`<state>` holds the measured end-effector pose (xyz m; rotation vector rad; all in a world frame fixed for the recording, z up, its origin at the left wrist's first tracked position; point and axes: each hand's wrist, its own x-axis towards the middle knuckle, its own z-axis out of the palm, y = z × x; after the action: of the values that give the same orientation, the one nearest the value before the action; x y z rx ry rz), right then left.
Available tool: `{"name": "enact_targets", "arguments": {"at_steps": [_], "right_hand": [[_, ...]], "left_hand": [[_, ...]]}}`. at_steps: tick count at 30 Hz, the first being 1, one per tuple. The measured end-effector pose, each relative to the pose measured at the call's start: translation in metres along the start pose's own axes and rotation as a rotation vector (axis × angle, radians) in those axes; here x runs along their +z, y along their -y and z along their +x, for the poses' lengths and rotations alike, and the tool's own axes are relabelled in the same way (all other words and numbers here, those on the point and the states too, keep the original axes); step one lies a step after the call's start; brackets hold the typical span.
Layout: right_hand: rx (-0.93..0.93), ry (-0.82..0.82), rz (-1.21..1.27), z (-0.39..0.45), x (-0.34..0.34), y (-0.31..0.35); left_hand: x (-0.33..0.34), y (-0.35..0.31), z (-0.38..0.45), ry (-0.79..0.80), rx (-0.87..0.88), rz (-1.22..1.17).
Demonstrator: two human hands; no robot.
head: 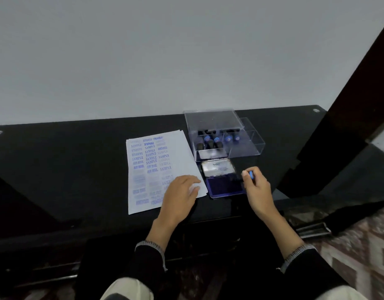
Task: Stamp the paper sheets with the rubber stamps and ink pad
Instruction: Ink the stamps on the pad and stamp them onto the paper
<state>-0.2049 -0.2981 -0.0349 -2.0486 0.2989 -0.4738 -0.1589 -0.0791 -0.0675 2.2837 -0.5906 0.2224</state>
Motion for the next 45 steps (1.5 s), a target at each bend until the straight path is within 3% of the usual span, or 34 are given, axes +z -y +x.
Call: {"name": "enact_targets", "arguments": {"at_steps": [6,17,21,31,40,45], "right_hand": [[-0.030,0.116,-0.105,0.003,-0.008,0.004],[-0.022,0.268,-0.162,0.009,0.003,0.002],[-0.061,0.278,-0.212,0.007,0.009,0.002],[-0.293,0.261,-0.602,0.007,0.019,0.001],[-0.197,0.229,-0.398,0.009,0.020,-0.003],[-0.305,0.213,-0.539,0.007,0.024,-0.006]], "left_hand": [[0.022,-0.008,-0.004,0.084,-0.013,0.048],[0.024,-0.005,-0.006,0.094,-0.035,0.097],[0.025,-0.005,-0.005,0.101,-0.037,0.099],[0.026,-0.004,-0.005,0.105,-0.030,0.108],[0.026,-0.004,-0.005,0.103,-0.040,0.095],[0.026,-0.005,-0.006,0.100,-0.032,0.085]]}}
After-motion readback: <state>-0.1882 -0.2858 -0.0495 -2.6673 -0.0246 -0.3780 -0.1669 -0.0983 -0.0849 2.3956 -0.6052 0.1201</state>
